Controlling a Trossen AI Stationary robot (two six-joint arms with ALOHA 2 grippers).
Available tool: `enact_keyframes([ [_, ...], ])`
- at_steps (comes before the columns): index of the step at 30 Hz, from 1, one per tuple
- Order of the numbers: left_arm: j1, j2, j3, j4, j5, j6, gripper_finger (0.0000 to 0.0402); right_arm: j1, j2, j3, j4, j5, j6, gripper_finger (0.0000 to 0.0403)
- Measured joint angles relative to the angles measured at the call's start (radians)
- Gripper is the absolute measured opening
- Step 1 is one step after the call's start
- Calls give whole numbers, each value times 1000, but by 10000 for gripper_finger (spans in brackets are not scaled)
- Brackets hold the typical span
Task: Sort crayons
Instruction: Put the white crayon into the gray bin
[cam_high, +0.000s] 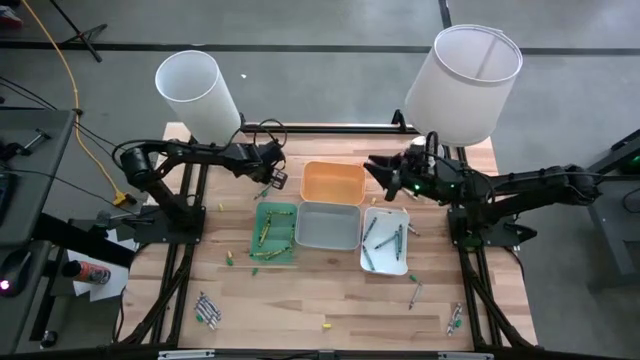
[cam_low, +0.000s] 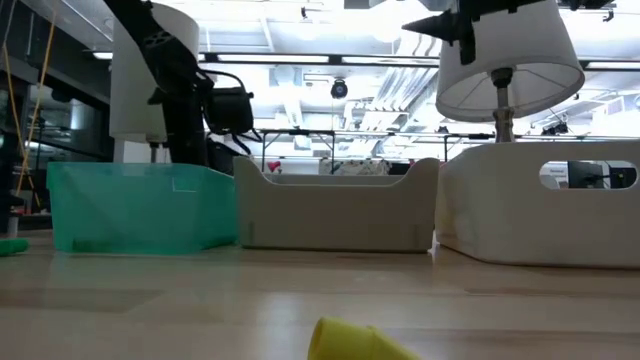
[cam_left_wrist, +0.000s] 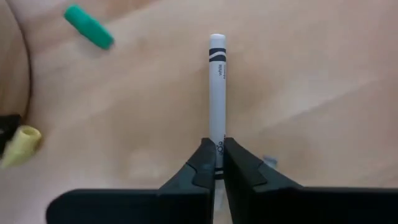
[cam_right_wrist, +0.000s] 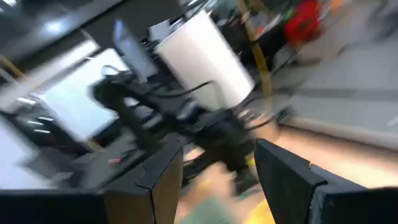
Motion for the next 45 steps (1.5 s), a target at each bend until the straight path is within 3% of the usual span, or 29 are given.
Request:
enact_keyframes([
  [5, -20, -114, 0, 2, 39, 45, 3, -25, 4, 0, 38, 148, -83, 193],
  [13, -151, -477, 1, 49, 188, 85, 1, -50, 9, 0, 37, 32, 7, 193],
  [16, -237, -589, 1, 85, 164, 124, 1, -50, 22, 0, 33, 26, 11, 193],
  [20, -325, -650, -16, 235, 49, 223, 1, -50, 53, 0, 36, 90, -83, 193],
  [24, -349, -604, -54, 503, 75, 315, 0, -65, 93, 0, 67, 172, -45, 193],
  [27, -348, -510, -46, 596, 206, 439, 0, -90, 98, 0, 109, 110, -15, 193],
  [31, -349, -379, 54, 529, 394, 600, 0, -116, 66, 0, 227, -43, 5, 193],
  [34, -352, -289, 151, 432, 470, 647, 0, -115, 25, 0, 259, -96, 22, 193],
  [39, -373, -142, 223, 377, 460, 737, 0, -107, -5, 0, 217, -101, -97, 193],
  [45, -431, -32, 226, 338, 461, 709, 0, -89, 27, 0, 200, -78, -37, 193],
])
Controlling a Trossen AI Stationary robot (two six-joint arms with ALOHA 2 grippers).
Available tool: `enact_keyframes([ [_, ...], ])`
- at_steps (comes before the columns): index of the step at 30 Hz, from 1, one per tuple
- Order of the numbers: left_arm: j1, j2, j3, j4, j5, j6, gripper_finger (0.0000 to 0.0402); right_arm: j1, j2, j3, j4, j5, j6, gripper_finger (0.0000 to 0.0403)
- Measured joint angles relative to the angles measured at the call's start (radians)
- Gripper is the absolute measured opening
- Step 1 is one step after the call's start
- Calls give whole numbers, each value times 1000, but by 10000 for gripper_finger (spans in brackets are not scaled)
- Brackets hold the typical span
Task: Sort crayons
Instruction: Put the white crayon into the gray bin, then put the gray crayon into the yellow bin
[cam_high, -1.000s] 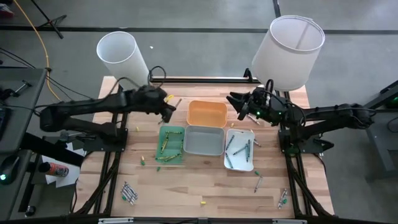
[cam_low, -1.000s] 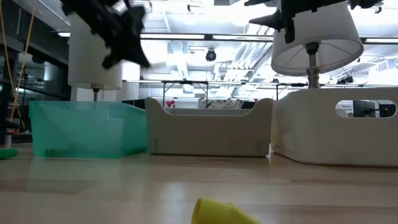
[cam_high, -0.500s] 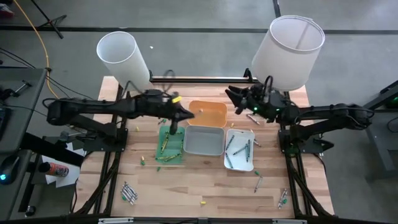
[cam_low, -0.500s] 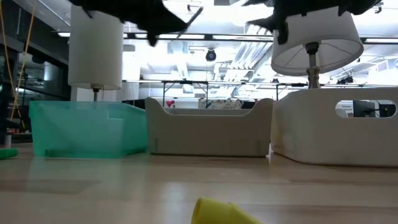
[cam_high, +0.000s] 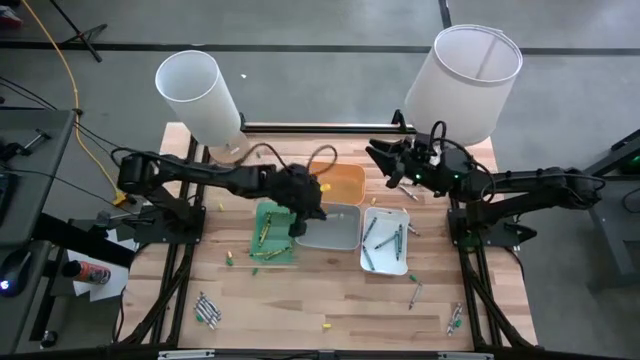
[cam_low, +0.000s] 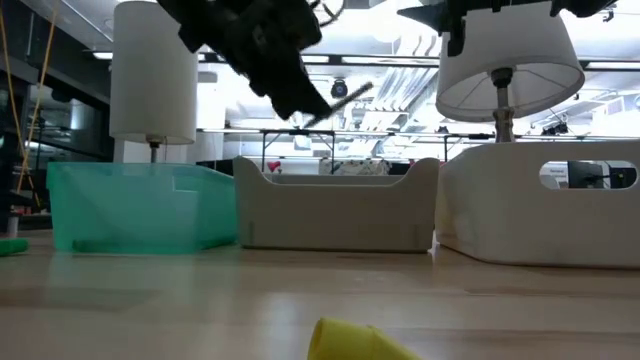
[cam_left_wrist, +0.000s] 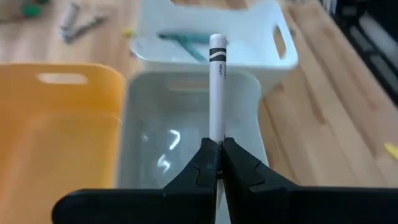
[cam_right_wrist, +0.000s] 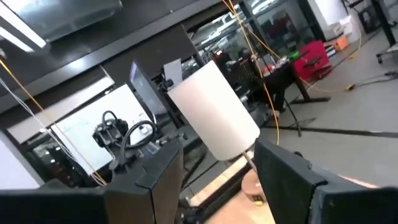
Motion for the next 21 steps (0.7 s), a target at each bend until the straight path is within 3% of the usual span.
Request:
enact_keyframes([
  [7, -60, 27, 0, -106, -25, 58, 21, 10, 3, 0, -46, 0, 11, 193],
  [15, -38, -36, 31, -171, -213, -12, 127, 7, 5, 0, -62, 74, -70, 193],
  [21, 1, -170, 28, -235, -165, -172, 174, 7, 4, 0, -42, 70, -21, 193],
])
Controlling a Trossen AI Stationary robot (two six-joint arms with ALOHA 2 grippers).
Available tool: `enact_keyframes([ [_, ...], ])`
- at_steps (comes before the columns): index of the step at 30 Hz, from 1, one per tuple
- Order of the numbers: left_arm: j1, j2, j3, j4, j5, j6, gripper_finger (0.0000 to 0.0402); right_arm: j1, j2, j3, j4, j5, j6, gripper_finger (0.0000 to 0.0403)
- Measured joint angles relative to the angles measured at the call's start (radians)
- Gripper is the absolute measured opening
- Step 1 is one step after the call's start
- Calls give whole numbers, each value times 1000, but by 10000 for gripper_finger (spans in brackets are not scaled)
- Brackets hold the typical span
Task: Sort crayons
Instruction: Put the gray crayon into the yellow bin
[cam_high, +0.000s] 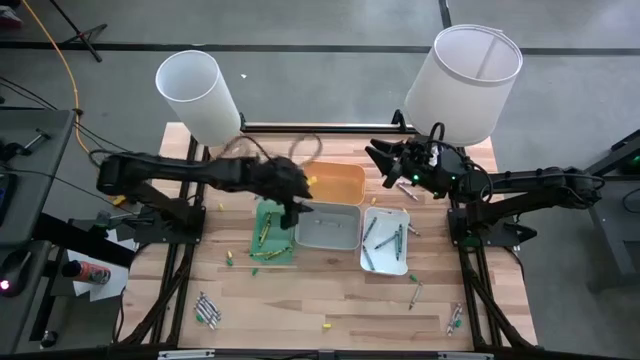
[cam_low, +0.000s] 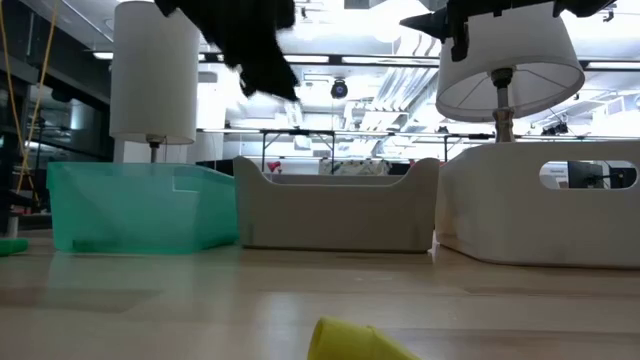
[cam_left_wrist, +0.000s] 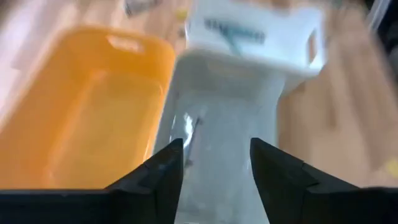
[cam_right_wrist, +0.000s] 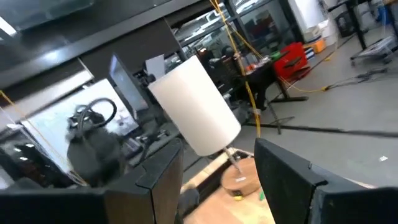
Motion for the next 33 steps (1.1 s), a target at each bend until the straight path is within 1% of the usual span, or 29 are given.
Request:
enact_keyframes([
  [3, 5, -99, -9, -3, -26, -40, 175, 0, -1, 0, -3, -1, 1, 193],
  [5, 6, -164, -35, 75, -62, -33, 172, -2, -1, 0, -20, 4, -3, 193],
  [9, 43, -277, -117, 250, -140, 37, 164, -23, 0, 0, -50, 79, -66, 193],
  [11, 70, -317, -150, 270, -162, 36, 162, -41, 0, 0, -38, 106, -76, 193],
  [12, 80, -331, -157, 263, -173, 9, 161, -49, 0, 0, -23, 106, -40, 193],
  [15, 106, -368, -162, 170, -173, -77, 162, -67, -9, 0, 41, 103, 60, 193],
  [19, 123, -391, -162, -14, -177, -135, 163, -79, -15, 0, 89, 71, 101, 193],
  [21, 129, -391, -162, -120, -195, -181, 163, -79, -16, 0, 87, 70, 96, 193],
  [23, 136, -369, -162, -220, -232, -209, 164, -82, -14, 0, 71, 83, 53, 193],
  [25, 147, -334, -162, -306, -289, -256, 164, -91, -8, 0, 52, 121, -7, 193],
  [27, 168, -289, -162, -361, -310, -338, 164, -98, -3, 0, 21, 163, -16, 193],
  [29, 196, -239, -162, -395, -283, -393, 164, -104, 0, 0, -14, 184, 26, 193],
  [33, 241, -138, -162, -423, -182, -404, 163, -118, 0, 0, -131, 176, 160, 193],
])
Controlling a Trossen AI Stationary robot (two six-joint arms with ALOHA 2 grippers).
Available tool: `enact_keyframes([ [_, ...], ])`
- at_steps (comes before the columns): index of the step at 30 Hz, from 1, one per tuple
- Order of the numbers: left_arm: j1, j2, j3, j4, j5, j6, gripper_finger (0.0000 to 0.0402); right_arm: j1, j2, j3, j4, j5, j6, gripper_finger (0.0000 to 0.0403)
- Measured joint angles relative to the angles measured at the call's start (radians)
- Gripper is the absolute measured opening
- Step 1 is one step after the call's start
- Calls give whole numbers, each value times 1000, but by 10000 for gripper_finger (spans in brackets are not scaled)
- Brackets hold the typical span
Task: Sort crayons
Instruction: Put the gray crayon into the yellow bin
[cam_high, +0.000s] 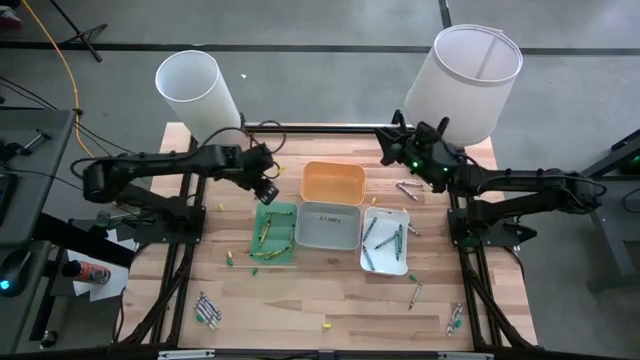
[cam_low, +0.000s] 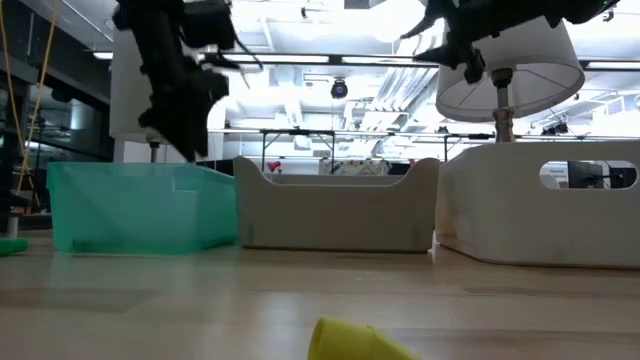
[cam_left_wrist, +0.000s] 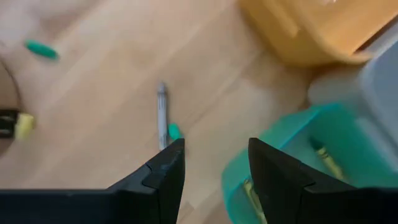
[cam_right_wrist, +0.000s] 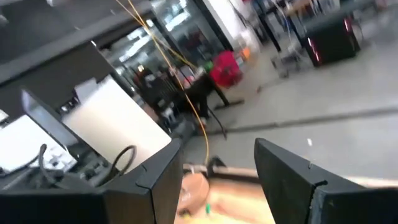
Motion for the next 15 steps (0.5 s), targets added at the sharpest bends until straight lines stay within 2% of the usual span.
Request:
enact_keyframes([
  [3, 31, 72, 0, 10, 6, 30, 164, 0, 0, 0, -114, -5, 93, 193],
  [10, 110, 222, 0, 74, -127, -10, 163, 0, 0, 0, -414, 22, 249, 193],
  [12, 127, 255, 0, 77, -119, -47, 163, 0, 0, 0, -446, 52, 301, 193],
  [15, 141, 293, 0, 78, -33, -110, 163, 0, 0, 0, -446, 60, 321, 193],
])
